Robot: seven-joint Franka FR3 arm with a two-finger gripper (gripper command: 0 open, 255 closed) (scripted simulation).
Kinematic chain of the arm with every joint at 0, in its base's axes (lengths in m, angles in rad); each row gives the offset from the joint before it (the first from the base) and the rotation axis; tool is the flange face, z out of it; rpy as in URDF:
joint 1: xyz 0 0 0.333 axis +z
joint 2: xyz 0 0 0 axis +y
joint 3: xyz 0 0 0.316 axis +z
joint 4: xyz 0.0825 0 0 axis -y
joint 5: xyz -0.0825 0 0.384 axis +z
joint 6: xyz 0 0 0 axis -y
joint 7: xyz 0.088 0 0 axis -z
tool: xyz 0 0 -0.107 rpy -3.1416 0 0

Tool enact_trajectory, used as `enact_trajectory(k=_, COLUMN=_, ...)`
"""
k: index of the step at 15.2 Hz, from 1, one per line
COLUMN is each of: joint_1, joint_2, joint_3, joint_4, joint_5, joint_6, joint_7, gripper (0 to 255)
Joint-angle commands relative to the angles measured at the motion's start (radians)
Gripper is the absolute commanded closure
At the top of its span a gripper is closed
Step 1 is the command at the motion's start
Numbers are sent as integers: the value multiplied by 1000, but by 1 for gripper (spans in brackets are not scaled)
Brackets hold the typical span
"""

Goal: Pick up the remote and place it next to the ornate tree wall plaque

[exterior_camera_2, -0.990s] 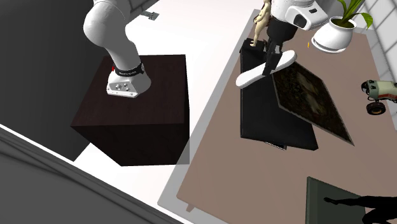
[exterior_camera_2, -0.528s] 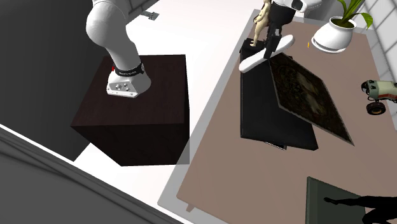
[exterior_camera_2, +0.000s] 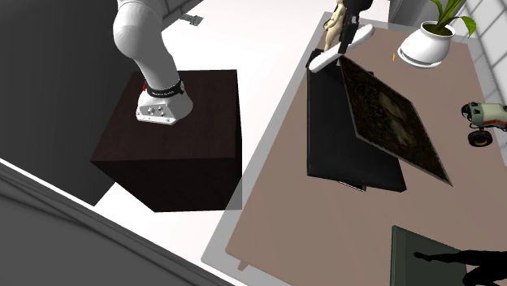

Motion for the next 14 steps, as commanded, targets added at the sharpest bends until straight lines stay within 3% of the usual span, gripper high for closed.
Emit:
enact_trajectory(k=1, joint_1=24, joint_2=20, joint_3=16, joint_4=25, joint_5=0, joint_6=-5, joint_7=42, gripper=255)
enact_trajectory(k=8, joint_1=106, joint_2=133, joint_3=67, joint_4=188, joint_5=-2, joint_6=-57, joint_7=178, gripper=255)
enact_trajectory(k=14, joint_1=175, joint_2=266, joint_3=101, joint_4=393, joint_5=-6, joint_6=-128, joint_7=284, gripper=255)
